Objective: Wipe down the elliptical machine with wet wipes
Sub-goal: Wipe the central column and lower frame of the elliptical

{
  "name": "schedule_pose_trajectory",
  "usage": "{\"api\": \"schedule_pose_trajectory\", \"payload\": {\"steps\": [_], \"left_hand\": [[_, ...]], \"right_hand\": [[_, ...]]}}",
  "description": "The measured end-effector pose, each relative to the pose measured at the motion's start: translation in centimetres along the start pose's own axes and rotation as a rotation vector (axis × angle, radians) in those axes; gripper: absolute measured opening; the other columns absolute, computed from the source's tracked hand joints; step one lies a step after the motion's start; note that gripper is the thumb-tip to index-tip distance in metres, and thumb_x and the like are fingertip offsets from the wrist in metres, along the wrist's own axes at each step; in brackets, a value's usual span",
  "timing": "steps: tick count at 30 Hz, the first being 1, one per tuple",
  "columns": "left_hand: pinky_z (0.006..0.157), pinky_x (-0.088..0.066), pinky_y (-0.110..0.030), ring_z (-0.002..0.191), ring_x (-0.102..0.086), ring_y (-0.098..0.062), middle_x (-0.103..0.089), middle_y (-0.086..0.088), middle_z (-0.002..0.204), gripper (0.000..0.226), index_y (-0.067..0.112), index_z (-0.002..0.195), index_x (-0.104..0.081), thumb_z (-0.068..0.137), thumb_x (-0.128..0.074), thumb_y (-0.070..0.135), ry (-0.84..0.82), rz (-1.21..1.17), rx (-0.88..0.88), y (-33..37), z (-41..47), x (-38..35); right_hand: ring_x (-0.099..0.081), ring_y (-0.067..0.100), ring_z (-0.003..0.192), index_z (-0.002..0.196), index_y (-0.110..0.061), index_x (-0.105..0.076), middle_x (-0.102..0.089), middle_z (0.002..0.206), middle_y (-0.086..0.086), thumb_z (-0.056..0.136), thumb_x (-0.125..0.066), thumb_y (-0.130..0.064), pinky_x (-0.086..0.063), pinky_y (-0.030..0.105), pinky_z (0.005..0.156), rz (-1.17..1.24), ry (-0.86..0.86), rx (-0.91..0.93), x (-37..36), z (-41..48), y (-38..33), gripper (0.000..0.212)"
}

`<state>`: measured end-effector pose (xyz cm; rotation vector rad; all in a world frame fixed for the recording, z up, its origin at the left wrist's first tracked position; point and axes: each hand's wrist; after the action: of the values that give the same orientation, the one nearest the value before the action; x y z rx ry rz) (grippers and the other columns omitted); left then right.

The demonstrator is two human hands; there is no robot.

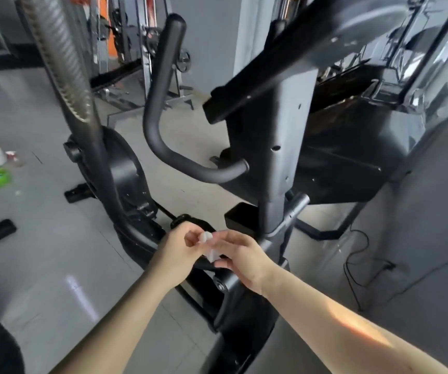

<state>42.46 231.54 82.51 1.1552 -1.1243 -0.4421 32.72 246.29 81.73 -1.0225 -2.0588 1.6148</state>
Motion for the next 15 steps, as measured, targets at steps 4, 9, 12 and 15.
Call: {"api": "schedule_pose_trajectory", "payload": {"steps": [4,9,12,15], "left_hand": [[0.086,-0.056,-0.028,0.094,-0.07,-0.004,-0.075,0.011,0.099,0.021,0.034,0.105,-0.071,0.086,-0.078,0.028,-0.172,-0.044,0.076,-1.7,-0.7,-4.2],[0.078,-0.059,-0.036,0.079,-0.07,-0.012,-0.077,0.001,0.088,0.011,0.021,0.1,-0.072,0.09,-0.073,0.017,-0.292,-0.067,0.13,-2.9,-1.6,-8.9],[0.069,-0.056,-0.026,0.067,-0.065,-0.008,-0.075,0.001,0.083,0.011,0.02,0.099,-0.071,0.09,-0.073,0.014,-0.257,0.004,0.172,-3.2,-2.3,-11.2],[0.065,-0.053,-0.019,0.063,-0.063,-0.001,-0.075,0.0,0.082,0.008,0.016,0.098,-0.072,0.091,-0.073,0.019,-0.262,0.065,0.177,-3.2,-2.8,-12.8]], "right_hand": [[-0.061,0.011,0.068,0.087,-0.011,-0.071,-0.072,0.08,0.002,0.097,-0.068,-0.007,-0.046,0.022,0.061,-0.073,0.13,-0.05,3.6,-1.9,3.6,0.011],[-0.065,0.023,0.071,0.092,-0.009,-0.062,-0.073,0.084,0.012,0.098,-0.059,-0.004,-0.049,0.026,0.058,-0.042,0.234,-0.186,7.7,-3.2,6.9,0.009],[-0.072,0.028,0.08,0.104,-0.007,-0.06,-0.077,0.096,0.017,0.102,-0.056,-0.011,-0.056,0.032,0.065,0.152,0.219,-0.266,9.0,-3.5,8.2,0.006],[-0.076,0.027,0.088,0.11,-0.001,-0.064,-0.077,0.101,0.017,0.098,-0.068,-0.015,-0.06,0.034,0.076,0.141,0.145,-0.248,9.9,-3.8,9.2,0.019]]}}
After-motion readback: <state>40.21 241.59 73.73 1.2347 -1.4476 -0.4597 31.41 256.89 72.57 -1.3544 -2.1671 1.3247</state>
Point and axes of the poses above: each hand's wrist, its own z-axis towards the middle knuckle, its own x-axis out of the back of the hand, y = z × x
